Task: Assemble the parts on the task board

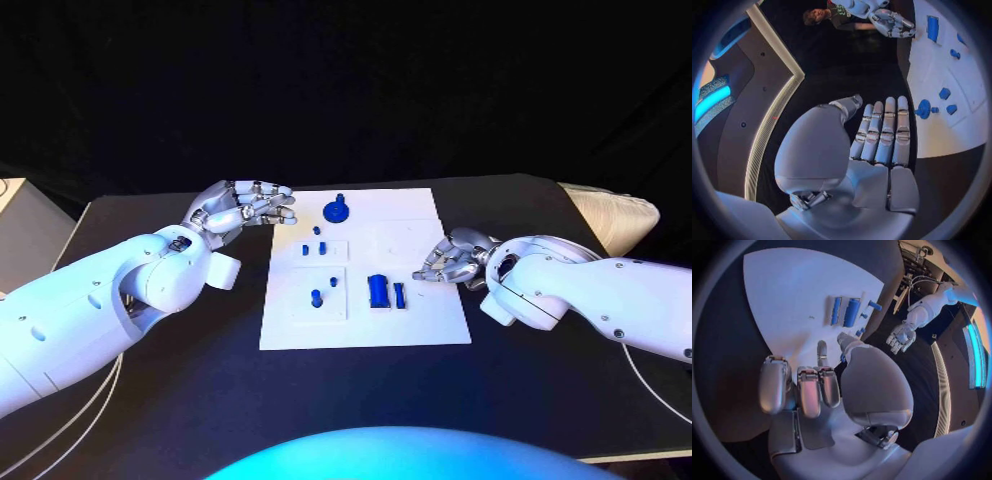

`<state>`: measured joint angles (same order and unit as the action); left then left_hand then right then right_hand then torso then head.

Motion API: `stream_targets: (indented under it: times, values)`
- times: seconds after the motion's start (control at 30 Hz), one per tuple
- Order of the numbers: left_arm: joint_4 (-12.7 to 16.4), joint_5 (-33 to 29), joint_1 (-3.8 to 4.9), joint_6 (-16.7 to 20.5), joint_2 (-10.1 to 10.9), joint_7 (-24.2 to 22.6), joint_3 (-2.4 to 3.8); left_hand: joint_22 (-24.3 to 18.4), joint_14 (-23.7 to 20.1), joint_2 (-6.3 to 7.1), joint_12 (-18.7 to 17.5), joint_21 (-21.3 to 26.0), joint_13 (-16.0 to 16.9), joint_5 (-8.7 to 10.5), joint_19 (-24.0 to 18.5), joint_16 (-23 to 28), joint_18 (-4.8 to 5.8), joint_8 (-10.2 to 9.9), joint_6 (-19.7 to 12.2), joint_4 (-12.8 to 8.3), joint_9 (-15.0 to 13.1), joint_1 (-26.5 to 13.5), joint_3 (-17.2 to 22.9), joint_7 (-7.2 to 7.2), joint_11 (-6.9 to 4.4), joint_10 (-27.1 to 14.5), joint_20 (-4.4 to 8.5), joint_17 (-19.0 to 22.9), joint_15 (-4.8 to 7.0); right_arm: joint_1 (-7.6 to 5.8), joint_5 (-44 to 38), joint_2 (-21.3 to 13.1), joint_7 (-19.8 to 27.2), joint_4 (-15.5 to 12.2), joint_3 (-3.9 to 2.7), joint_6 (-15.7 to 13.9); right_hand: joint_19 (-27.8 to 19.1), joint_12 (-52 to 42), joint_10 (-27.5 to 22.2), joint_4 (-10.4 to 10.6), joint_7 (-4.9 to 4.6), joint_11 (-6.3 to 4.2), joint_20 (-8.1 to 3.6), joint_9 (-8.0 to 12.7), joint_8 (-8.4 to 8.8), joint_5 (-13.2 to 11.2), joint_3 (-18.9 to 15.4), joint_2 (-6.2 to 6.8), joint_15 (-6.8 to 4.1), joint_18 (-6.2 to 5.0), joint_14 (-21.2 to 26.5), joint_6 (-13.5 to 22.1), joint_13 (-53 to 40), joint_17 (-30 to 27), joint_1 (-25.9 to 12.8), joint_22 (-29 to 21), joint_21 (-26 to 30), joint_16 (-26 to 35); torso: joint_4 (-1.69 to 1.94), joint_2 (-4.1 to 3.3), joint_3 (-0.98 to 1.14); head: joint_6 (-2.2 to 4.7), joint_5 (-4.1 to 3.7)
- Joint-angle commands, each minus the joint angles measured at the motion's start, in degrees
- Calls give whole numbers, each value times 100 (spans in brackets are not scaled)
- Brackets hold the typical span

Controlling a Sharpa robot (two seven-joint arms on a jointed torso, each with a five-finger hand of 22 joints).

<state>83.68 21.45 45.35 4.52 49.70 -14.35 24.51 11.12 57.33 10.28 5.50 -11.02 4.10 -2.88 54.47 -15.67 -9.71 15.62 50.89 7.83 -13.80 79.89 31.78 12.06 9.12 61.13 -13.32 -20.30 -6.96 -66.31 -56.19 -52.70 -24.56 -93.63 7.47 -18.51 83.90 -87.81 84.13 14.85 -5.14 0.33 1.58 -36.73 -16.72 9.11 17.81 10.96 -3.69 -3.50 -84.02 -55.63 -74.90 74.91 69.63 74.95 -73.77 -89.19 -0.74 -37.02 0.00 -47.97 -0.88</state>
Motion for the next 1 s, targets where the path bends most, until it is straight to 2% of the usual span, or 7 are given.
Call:
stream_targets:
  times: [0.03,0.23,0.5,0.67,0.9,0.93,1.0]
  values:
    - [-2,-33,-27,-52,-24,-79,3,-5,28,-57,-25,20,8,-14,43,33,-71,-23,36,30,5,-16,12,13,27,-10,-10,-5,0,-12,267,-8,463,37,-17,-225,422,20,474,-32,-15,33,33,9,33,27,3,-2,25,63,-567,7,-1387,1372,51,903,19,-8,-21,52,-34,13,15]
    - [-73,-165,-60,-11,-75,-113,3,-8,28,-58,-26,24,8,-14,45,37,-71,-25,34,29,6,-14,12,14,27,-11,-11,-9,0,-26,1039,109,1561,351,-39,-637,384,205,381,-73,-35,50,53,32,89,171,89,-68,36,20,-530,36,-1293,1215,134,814,270,78,-70,129,-96,84,37]
    - [-336,-372,-66,198,-219,-256,6,-24,22,-60,-17,44,14,-14,53,70,-71,-55,-13,28,22,-7,16,11,22,13,-12,-24,-2,-30,2489,450,3245,1157,-70,-1178,-281,2492,-874,-240,-149,152,166,27,241,312,417,-31,129,-492,23,199,-6,-456,295,-713,3762,1323,-126,205,-144,294,62]
    - [-654,-504,-65,474,-384,-474,9,-154,-288,-48,-81,254,-3,-8,-107,390,-42,-156,-174,93,80,-57,19,-59,36,43,-89,20,-86,-29,3298,747,3969,1811,-132,-1251,-931,5492,-2377,-335,-334,342,350,225,483,351,899,56,316,-689,1403,487,2221,-3054,413,-2313,6185,4104,-131,270,-141,430,102]
    - [-1039,-668,-63,850,-615,-743,11,-498,-903,-36,-201,733,-51,-12,-535,985,-44,-441,-460,230,241,-133,-233,-267,225,-426,-311,300,-329,-19,3819,1080,4465,2450,-175,-1090,-1570,7184,-2568,-555,-533,630,688,654,781,329,1428,165,659,-662,2104,595,4444,-3818,317,-3753,7039,6005,-99,337,-135,548,139]
    - [-1003,-451,-63,520,-581,-391,6,-1112,-5733,-1028,-550,1102,-410,288,-5447,1567,971,-1562,-5089,-783,1380,-2478,-3178,-1206,-912,-6113,1332,2030,696,-25,3240,1047,3815,2387,-172,-1095,-3582,8781,-4301,-1485,514,-33,-158,3673,1672,-911,-1781,-1096,369,350,3942,5563,7490,-7491,-1838,-7495,7377,8919,-119,298,-138,499,120]
    - [-992,-463,-52,543,-581,-399,-10,-1112,-5733,-1028,-550,1102,-410,288,-5447,1567,971,-1562,-5089,-783,1380,-2647,-3178,-1206,-912,-6113,1332,2030,696,-18,3264,1045,3831,2367,-177,-1109,-3826,8781,-4391,-1485,514,-33,-158,3673,1672,-911,-1781,-1096,369,350,4102,5563,7490,-7491,-2008,-7495,7377,8919,-116,302,-137,511,120]
